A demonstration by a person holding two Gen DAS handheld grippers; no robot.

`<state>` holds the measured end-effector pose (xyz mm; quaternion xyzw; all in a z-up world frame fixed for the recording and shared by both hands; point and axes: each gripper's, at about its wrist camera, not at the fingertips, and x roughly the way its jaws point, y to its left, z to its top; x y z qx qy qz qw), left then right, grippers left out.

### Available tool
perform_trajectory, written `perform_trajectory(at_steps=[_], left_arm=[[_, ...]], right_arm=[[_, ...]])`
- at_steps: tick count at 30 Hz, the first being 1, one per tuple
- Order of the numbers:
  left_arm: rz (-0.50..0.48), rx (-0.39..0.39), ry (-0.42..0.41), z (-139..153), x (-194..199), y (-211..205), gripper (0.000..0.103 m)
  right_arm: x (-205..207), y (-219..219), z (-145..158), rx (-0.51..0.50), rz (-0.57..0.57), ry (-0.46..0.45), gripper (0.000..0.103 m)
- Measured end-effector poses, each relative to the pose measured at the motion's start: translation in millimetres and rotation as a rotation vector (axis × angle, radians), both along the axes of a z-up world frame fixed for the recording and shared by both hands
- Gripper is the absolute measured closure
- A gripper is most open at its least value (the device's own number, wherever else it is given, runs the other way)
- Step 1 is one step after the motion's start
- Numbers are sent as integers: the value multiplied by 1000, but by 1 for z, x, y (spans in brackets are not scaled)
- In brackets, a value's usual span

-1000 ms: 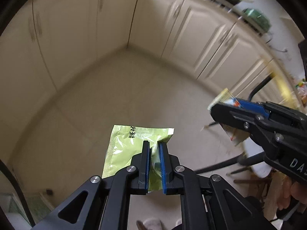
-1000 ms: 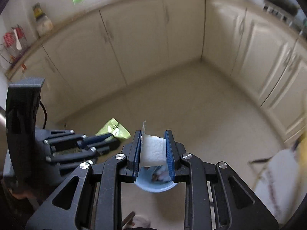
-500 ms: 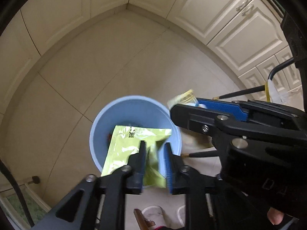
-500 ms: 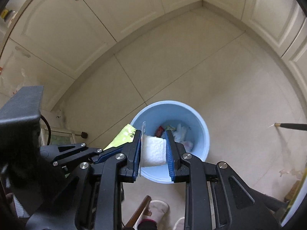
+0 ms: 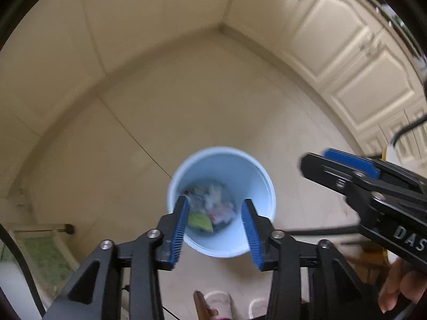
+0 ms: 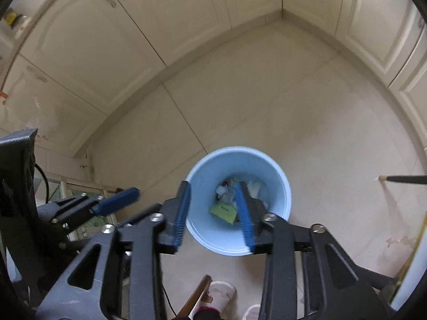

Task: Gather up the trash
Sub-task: 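Move both tools back toward the table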

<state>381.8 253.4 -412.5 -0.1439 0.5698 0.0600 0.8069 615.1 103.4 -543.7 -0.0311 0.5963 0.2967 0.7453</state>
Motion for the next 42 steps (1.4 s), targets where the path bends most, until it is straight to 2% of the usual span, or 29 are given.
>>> perform_trajectory(at_steps=[4, 8, 10, 12, 15, 17, 20, 24, 25, 26, 31, 34, 37, 39, 42], left_arm=[[72, 92, -122, 66, -31, -4, 56], [123, 165, -284, 144, -63, -21, 50], [148, 234, -392, 190, -85, -38, 43], [168, 276, -488, 224, -106, -62, 24], [177, 307, -638, 270, -139, -100, 13], [171, 326, -696, 290, -156, -124, 8], [179, 388, -777, 315, -185, -166, 6], [167, 418, -868, 324, -227, -232, 1], [170, 423, -896, 328, -236, -245, 1], [169, 425, -914, 320, -248, -256, 1], [81, 400, -996, 320, -296, -307, 1], [39, 381, -1044, 299, -337, -311, 1], [0, 363, -1080, 277, -349, -300, 1], [-43, 345, -1079, 257, -369, -279, 1], [-114, 330, -1055, 245, -380, -281, 1]], right_arm=[[-18, -14, 64, 30, -18, -120, 43], [-43, -33, 132, 58, -30, -265, 34], [-62, -49, 171, 74, -42, -356, 13], [-85, -65, 214, 100, -58, -459, 10], [-120, -90, 265, 121, -84, -596, 5], [-136, -104, 293, 130, -111, -668, 1], [-169, -132, 333, 145, -162, -787, 0], [-213, -160, 375, 136, -224, -918, 0], [-223, -169, 383, 137, -241, -938, 0], [-233, -177, 389, 143, -257, -954, 0], [-277, -230, 418, 148, -357, -1020, 0], [-300, -267, 431, 111, -432, -1053, 0], [-317, -305, 437, 65, -526, -1071, 0], [-322, -325, 436, 40, -578, -1066, 0], [-329, -361, 432, 0, -656, -1042, 0]])
